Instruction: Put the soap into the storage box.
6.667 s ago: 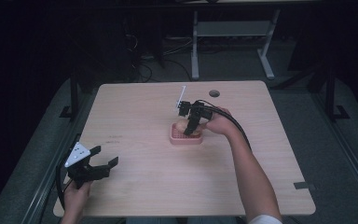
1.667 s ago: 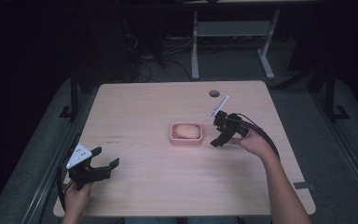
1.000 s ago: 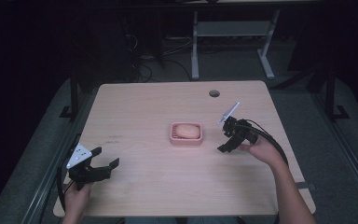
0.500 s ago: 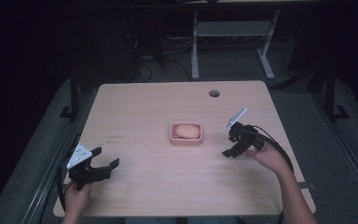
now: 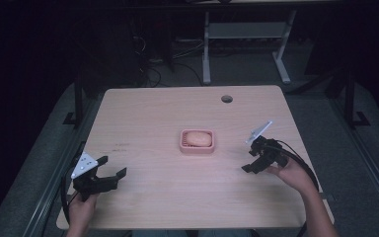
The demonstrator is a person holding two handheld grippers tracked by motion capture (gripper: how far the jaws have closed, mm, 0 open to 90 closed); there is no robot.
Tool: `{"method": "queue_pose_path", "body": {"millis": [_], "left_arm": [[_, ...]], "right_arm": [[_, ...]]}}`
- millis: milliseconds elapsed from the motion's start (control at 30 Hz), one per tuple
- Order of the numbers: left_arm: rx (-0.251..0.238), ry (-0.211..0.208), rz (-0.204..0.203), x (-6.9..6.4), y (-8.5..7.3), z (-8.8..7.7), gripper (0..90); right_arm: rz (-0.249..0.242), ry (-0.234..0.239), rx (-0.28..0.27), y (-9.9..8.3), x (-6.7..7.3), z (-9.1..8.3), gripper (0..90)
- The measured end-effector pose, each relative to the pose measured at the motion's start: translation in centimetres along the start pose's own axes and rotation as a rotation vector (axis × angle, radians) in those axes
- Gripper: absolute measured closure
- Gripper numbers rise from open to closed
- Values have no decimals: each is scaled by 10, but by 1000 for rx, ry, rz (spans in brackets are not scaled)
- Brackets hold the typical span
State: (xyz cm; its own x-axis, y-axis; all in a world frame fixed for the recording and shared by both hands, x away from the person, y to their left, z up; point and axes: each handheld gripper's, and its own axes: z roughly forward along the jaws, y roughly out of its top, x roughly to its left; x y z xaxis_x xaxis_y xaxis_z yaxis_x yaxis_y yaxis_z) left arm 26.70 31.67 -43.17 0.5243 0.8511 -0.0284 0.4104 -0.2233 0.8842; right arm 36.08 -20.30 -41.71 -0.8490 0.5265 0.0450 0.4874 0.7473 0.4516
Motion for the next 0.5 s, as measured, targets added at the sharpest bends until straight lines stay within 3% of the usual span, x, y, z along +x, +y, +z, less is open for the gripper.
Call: {"method": "queue_pose_path", "body": {"millis": [500], "left_arm": [[12, 2, 6, 0, -1, 1, 143]], "right_arm": [[59, -3, -40, -41, 11, -2, 279]]}}
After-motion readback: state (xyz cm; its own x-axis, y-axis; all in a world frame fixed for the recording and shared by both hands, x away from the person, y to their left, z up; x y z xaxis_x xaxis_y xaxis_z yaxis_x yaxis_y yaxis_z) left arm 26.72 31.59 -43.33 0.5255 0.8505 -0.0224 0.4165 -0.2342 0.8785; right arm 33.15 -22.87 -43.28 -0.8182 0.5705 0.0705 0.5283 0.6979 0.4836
